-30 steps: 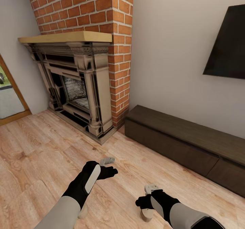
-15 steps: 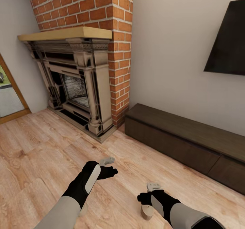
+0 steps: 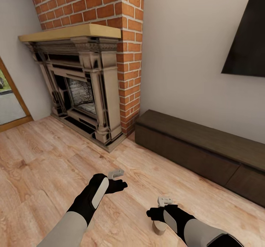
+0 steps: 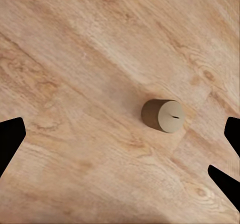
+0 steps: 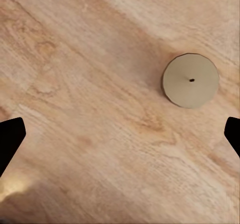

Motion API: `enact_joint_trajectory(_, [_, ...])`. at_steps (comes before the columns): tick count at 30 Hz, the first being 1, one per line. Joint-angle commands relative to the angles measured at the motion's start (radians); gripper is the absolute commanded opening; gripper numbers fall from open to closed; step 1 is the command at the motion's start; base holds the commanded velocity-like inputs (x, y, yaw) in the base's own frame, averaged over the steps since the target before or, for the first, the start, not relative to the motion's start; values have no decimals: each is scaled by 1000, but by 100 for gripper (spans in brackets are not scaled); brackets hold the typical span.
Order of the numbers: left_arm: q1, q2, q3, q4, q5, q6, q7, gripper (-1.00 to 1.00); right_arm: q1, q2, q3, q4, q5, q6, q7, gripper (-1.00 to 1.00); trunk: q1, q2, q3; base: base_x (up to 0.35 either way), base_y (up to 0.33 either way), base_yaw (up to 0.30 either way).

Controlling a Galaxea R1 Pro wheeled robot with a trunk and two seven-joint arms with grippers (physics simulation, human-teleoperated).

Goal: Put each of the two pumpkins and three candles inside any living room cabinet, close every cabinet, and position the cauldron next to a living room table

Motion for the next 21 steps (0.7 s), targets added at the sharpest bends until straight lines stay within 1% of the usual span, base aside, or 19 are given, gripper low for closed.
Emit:
enact_joint_trajectory(1, [0,0,-2,-1,11,3,10,100,-1,-1,8,-1,-9,4,0,100,4,-8,-4,0,0,0])
enact_joint_trajectory(8, [0,0,-2,-1,11,3,10,100,-1,0,9,-2,-9,4,1,100,31,-57,-26,0,0,-4])
enact_joint_trajectory(10, [0,0,-2,-1,11,3,10,100,-1,0,9,-2,-9,3,2,100,38,-71,-32,0,0,-98])
enact_joint_trajectory(13, [0,0,-2,-1,11,3,10,100,-1,-1,9,-2,-9,3,3,100,50,-92,-42,0,0,-205])
enact_joint_trajectory(19, [0,0,-2,-1,11,3,10,100,-1,0,9,-2,-9,2,4,100,73,-134,-60,0,0,-284])
enact_joint_trajectory(21, [0,0,-2,-1,12,3,10,100,-1,0,10,-2,-9,2,4,100,73,-134,-60,0,0,-292])
